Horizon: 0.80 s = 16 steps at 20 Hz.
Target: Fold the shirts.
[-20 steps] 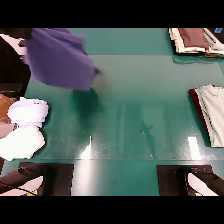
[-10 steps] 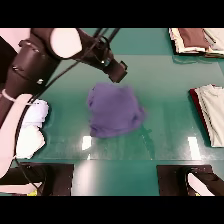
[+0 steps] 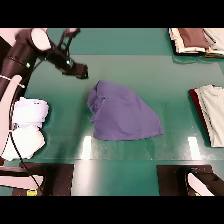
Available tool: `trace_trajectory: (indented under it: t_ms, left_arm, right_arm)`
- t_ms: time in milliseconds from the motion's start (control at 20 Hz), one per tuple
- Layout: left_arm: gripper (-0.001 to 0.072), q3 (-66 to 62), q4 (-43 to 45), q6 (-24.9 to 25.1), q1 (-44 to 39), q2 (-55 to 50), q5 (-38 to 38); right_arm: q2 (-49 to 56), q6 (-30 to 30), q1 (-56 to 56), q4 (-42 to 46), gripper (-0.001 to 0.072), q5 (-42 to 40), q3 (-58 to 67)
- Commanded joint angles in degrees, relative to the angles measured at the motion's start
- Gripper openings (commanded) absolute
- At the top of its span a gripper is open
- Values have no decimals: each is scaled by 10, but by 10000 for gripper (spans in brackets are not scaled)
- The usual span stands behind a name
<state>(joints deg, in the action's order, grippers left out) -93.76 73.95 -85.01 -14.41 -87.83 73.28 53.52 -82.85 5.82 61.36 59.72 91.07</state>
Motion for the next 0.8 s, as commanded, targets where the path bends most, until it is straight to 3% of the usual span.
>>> trace_trajectory:
  t_ms: [0, 350, 400, 450, 500, 750]
  left_arm:
    - [540, 137, -65, 16, 31, -12, -86]
    - [538, 167, -124, 31, 13, -89, -132]
    - [510, 165, -124, 31, 12, -89, -138]
    - [244, 158, -123, 32, 12, -89, -136]
    - [29, 145, -122, 41, 16, -89, -128]
    - [25, 28, -76, 51, 28, -87, -61]
  right_arm:
    - [19, -1, 0, -4, 16, 27, 0]
    - [63, -1, 0, -3, 17, 80, -1]
    - [69, -1, 0, 2, 17, 98, -2]
    - [75, -1, -2, 3, 17, 121, -6]
    - [75, -1, -10, 3, 17, 139, -23]
    - [28, -7, -102, 23, 17, 203, -259]
